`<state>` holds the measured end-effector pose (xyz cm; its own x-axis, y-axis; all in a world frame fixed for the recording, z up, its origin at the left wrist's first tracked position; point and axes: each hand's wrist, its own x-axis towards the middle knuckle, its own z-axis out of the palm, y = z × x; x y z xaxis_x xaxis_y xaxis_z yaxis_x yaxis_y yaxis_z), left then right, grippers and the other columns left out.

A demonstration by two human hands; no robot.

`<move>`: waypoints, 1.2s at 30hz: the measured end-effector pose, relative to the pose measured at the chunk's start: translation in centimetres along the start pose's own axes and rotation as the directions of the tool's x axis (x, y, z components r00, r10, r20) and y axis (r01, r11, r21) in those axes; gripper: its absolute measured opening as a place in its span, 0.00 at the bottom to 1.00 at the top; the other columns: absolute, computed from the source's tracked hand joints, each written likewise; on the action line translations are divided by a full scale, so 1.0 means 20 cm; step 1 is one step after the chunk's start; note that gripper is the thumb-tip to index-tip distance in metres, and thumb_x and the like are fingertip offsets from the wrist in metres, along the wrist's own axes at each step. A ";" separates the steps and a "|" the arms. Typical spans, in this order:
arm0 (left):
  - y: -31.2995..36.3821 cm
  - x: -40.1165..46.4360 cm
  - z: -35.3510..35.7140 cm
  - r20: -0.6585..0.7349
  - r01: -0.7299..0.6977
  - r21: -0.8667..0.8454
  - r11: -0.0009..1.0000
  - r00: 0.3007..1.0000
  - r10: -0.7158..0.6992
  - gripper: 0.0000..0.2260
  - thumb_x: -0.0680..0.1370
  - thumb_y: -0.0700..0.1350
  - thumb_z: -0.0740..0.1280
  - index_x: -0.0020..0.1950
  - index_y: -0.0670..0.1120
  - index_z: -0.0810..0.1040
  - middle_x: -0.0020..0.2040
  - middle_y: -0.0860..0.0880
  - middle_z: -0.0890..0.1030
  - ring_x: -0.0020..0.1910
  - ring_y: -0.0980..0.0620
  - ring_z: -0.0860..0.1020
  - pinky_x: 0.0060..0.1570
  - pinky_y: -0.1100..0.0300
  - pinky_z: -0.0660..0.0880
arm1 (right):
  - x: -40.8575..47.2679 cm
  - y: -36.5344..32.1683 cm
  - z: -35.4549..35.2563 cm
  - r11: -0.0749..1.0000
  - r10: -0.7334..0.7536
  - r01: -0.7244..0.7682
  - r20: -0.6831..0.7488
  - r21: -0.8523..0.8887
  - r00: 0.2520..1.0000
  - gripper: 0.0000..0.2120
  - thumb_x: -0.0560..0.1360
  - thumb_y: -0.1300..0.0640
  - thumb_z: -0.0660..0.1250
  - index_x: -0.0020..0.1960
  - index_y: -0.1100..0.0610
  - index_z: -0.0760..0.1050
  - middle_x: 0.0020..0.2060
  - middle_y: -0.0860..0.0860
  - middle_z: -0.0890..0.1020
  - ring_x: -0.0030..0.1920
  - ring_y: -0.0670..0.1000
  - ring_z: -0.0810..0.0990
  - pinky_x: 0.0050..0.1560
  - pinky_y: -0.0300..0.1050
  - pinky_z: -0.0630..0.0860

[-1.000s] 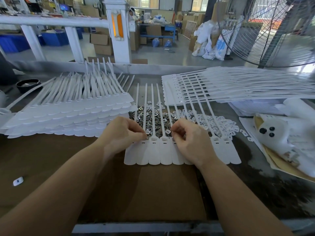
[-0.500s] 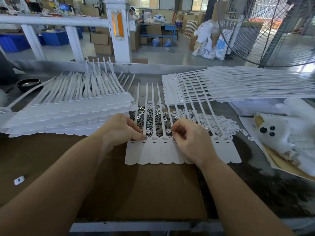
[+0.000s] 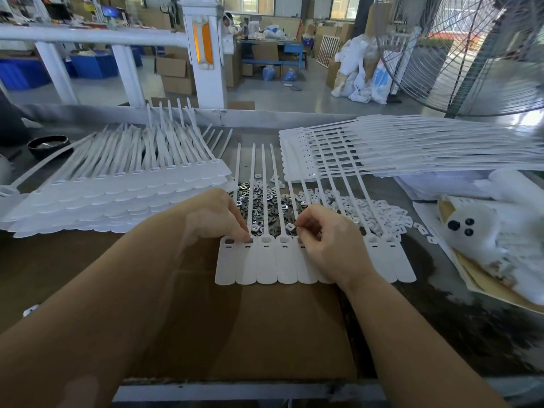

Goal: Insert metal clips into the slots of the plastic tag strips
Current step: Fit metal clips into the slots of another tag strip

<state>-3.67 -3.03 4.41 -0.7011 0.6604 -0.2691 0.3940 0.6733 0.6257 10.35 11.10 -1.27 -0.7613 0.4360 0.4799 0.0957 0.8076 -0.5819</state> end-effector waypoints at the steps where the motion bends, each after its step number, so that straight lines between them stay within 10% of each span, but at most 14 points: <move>1: 0.00 0.00 0.00 0.005 -0.004 0.004 1.000 1.000 0.004 0.04 0.68 0.44 0.76 0.34 0.49 0.82 0.39 0.51 0.81 0.42 0.55 0.74 0.34 0.63 0.66 | 0.00 0.00 0.00 1.000 0.000 0.000 0.001 -0.002 1.000 0.04 0.72 0.64 0.67 0.44 0.57 0.78 0.38 0.49 0.81 0.41 0.50 0.79 0.45 0.50 0.78; 15: 0.01 0.02 0.04 -0.163 -0.185 0.053 0.981 0.968 0.191 0.05 0.72 0.41 0.72 0.39 0.50 0.84 0.33 0.53 0.81 0.35 0.56 0.78 0.35 0.65 0.73 | 0.00 0.00 0.00 1.000 0.000 0.000 -0.003 0.004 1.000 0.04 0.72 0.65 0.67 0.44 0.57 0.78 0.38 0.49 0.81 0.41 0.50 0.79 0.44 0.50 0.78; 26: 0.05 0.07 0.15 -0.275 -0.054 0.282 0.958 0.952 0.134 0.05 0.74 0.43 0.68 0.45 0.47 0.84 0.39 0.48 0.82 0.39 0.48 0.80 0.43 0.53 0.80 | 0.00 0.00 0.00 1.000 0.018 -0.018 0.011 0.004 1.000 0.04 0.72 0.64 0.67 0.44 0.57 0.78 0.39 0.50 0.81 0.42 0.50 0.79 0.45 0.51 0.77; 36: 0.01 0.04 0.13 -0.272 -0.258 -0.258 0.931 0.944 0.187 0.06 0.77 0.41 0.68 0.40 0.46 0.80 0.29 0.51 0.77 0.24 0.57 0.72 0.30 0.60 0.71 | 0.00 0.00 0.00 1.000 0.010 -0.010 0.009 -0.006 1.000 0.04 0.72 0.64 0.67 0.44 0.57 0.77 0.38 0.49 0.81 0.41 0.49 0.78 0.45 0.49 0.77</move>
<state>-2.64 -1.61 2.39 -0.7500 0.6586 0.0619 0.3947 0.3704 0.8409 10.35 11.10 -1.14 -0.7662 0.4406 0.4677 0.1073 0.8053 -0.5830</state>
